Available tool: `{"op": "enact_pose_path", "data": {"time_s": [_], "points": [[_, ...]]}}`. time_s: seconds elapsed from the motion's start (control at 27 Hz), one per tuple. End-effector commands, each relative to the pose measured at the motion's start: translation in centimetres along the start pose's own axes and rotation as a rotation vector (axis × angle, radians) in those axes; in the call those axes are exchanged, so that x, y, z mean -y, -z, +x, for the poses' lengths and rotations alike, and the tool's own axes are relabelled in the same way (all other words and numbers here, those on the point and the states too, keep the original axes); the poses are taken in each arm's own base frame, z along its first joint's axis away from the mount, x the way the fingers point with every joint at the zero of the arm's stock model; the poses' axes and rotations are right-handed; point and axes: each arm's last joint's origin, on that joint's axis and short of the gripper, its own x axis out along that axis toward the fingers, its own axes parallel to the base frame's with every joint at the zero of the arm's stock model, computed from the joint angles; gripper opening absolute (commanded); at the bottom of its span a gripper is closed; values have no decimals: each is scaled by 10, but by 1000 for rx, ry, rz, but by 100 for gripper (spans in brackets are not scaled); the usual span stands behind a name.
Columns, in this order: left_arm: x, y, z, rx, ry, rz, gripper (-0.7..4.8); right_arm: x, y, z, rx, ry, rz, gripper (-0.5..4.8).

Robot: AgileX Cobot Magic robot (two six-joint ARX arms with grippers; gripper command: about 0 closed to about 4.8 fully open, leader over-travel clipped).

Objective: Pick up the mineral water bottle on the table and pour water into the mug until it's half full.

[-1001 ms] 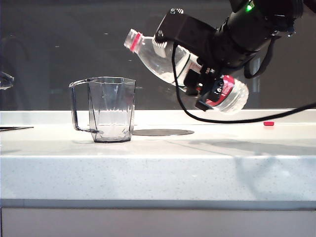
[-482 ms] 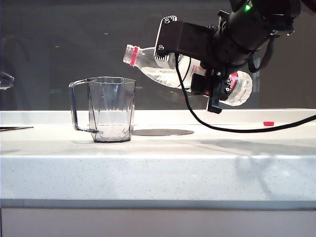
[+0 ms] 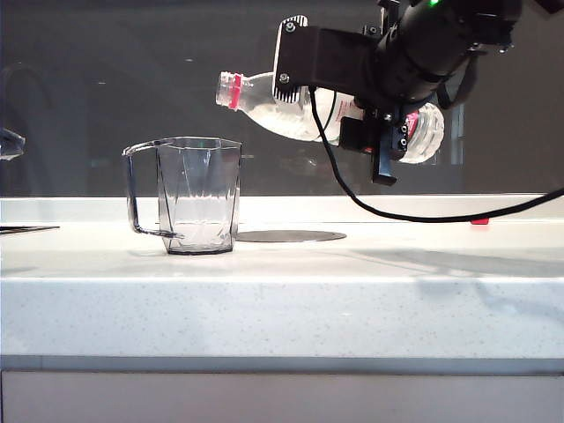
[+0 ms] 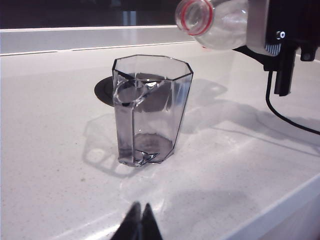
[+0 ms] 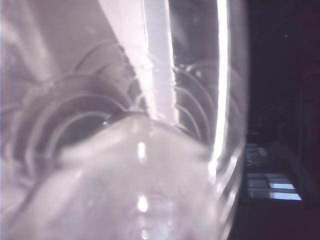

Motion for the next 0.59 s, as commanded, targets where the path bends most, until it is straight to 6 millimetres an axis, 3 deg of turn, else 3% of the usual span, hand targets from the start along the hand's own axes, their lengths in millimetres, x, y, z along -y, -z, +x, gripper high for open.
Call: {"op": "enact_pose_path", "data": {"time_s": [0.04, 0.22, 0.59], "points": [[0, -2, 0, 10, 2, 1, -4, 16, -5, 2, 13, 84, 4, 227], [0, -1, 0, 8, 1, 1, -4, 22, -10, 11, 9, 94, -92, 228], [0, -1, 0, 8, 1, 1, -4, 22, -10, 11, -9, 95, -167, 217]]}}
